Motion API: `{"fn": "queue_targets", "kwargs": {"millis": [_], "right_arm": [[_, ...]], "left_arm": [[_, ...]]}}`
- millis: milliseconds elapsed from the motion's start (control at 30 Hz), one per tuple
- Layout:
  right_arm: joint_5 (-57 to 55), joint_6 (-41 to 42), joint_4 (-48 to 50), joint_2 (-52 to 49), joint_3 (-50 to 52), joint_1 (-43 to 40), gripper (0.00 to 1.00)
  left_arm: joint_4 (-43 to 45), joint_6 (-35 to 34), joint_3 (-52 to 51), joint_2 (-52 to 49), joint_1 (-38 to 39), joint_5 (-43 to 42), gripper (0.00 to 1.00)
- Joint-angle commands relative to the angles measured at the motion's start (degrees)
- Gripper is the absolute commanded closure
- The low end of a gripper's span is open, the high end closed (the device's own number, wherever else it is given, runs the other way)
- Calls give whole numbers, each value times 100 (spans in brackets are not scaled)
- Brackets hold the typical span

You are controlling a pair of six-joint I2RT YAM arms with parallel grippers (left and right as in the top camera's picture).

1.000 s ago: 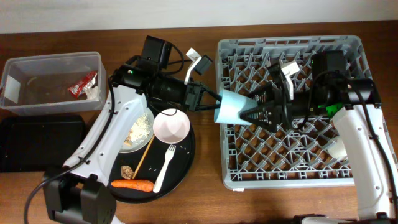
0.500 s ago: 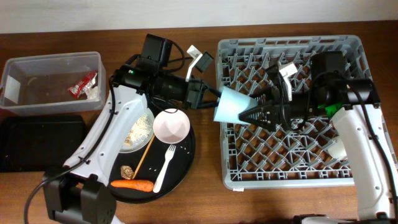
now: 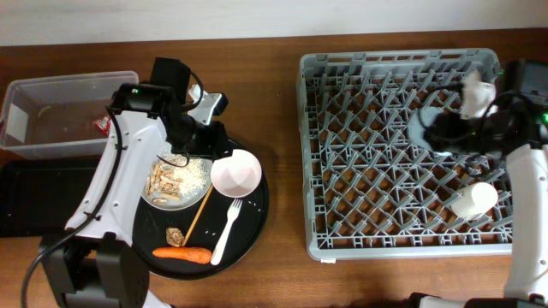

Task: Sort waste into correct bins and load items into the dishwasher rack
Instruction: 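Place the blue cup upside down in the rack with the right gripper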

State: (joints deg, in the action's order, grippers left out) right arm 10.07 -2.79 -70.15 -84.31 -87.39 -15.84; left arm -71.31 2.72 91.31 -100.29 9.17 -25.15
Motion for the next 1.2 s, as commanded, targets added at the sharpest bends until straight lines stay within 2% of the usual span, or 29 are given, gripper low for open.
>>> {"fn": "queue_targets", "kwargs": {"millis": [0,233,333,567,733,900,967,1033,1067,1100,1167], "right_arm": [[-1394,938,127,-205,-122,-518,63],[-1609,1419,527,-901,-122,-1700,63],[-1541,1447,715,-1207,-122,-1757,63],[-332,1421,1314,-1637,-122,-1757,62],[-323,1401,1272,-1641,-90,-1757,62],[-817,1405,1091,-1648,-90,-1757,61],[-817,1403,1082,-1648,-90,-1757,48],[-817,1403,1080,-1648,-90,-1757,24],[-817,1403,1082,-1648,-90,-1757,17],[-817,1403,1082,-1648,-90,-1757,11],[-815,1403,1082,-1648,-90,-1757,11]], "left_arm": [[4,-17,24,-9,-24,120,70],[-11,-17,26,-9,-24,120,70],[-35,-17,24,-9,-24,120,70],[-33,-17,24,-9,-22,118,70],[-35,-17,26,-9,-24,120,70],[-33,-15,26,-9,-24,120,70],[-35,-15,24,-9,-24,120,70],[-35,-15,26,-9,-24,120,70],[-35,-15,24,-9,-24,118,70],[-37,-15,24,-9,-24,120,70],[-42,-15,24,-9,-24,120,70]]}}
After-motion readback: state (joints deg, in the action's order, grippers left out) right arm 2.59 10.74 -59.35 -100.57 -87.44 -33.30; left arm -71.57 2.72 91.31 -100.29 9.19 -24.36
